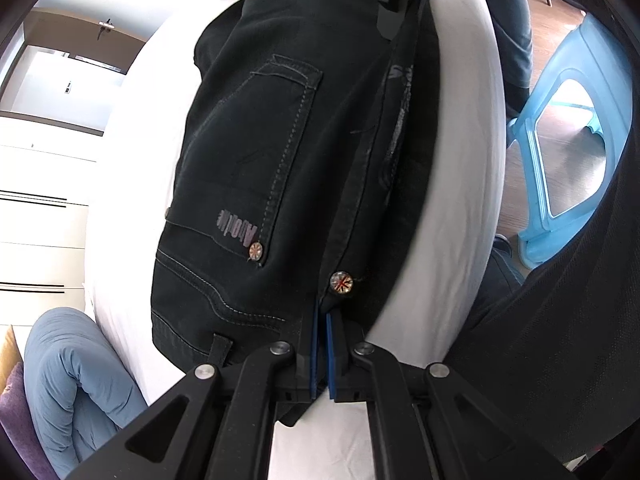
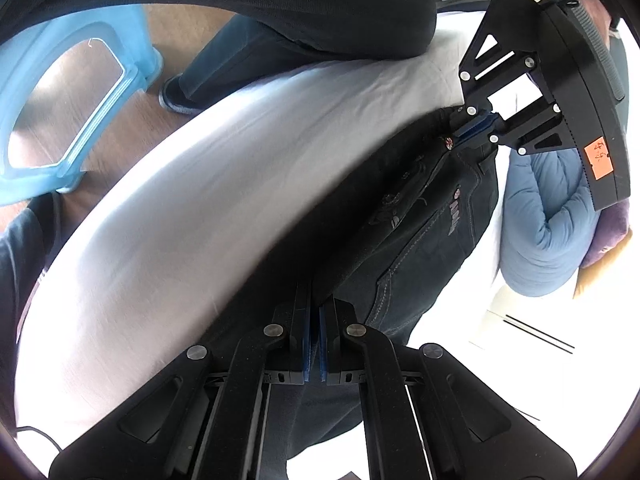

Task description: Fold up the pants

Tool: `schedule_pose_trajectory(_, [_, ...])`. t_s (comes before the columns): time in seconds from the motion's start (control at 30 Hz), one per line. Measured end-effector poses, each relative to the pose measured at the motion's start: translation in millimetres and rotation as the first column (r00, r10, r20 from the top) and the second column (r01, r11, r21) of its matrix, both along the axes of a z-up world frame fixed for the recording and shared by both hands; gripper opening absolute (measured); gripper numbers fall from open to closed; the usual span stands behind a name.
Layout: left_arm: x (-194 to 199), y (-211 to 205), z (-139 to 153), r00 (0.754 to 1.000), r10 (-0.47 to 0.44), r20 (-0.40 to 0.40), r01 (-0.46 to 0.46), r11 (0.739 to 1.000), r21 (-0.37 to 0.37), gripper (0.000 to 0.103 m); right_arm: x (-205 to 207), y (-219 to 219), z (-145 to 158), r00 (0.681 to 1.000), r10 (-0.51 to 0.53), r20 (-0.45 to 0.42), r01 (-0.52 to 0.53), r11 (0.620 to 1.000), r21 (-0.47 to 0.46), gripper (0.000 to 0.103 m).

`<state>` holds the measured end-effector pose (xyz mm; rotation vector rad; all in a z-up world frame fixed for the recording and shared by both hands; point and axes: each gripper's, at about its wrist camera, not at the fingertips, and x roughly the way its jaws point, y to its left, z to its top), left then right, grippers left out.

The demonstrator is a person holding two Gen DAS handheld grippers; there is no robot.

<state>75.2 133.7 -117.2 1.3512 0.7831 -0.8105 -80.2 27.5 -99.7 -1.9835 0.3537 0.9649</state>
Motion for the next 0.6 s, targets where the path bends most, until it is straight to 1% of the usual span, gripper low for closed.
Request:
schedule_pose_trajectory(0.03, [-1,1,-3,1.000,0.002,0.000,-0.002,1.000,-0.002,0.003,5,3,-4,1.000,-0.003,-0.001,0.003,1.000,0.000,0.002])
schedule_pose_trajectory(0.23, [7,1,-7,1.000,0.021,0.003,-0.021,1.000,-0.017,0.003,1,10,-11,0.999,-0.043,-0.011,0.043,0.999,0.013,0.002])
schedule_pose_trajectory(0.33, [10,1,-10,1.000,0.027,0.006,-0.027,0.999,-0.022,0.003,-1,9,-17,0.999,-0.045,-0.005,0.045,0.999,0.009,0.002])
schedule_pose_trajectory(0.47, [9,4,-12,0.999,0.034,0.018,-0.033,0.999,-0.028,0.002,0,13,-20,0.997,-0.074,-0.004,0.074,0.997,0.025,0.002])
schedule_pose_trajectory(0.6, [8,4,-15,0.999,0.039,0.031,-0.038,0.999,-0.030,0.002,-2,11,-25,0.996,-0.084,0.016,0.084,0.996,0.030,0.002])
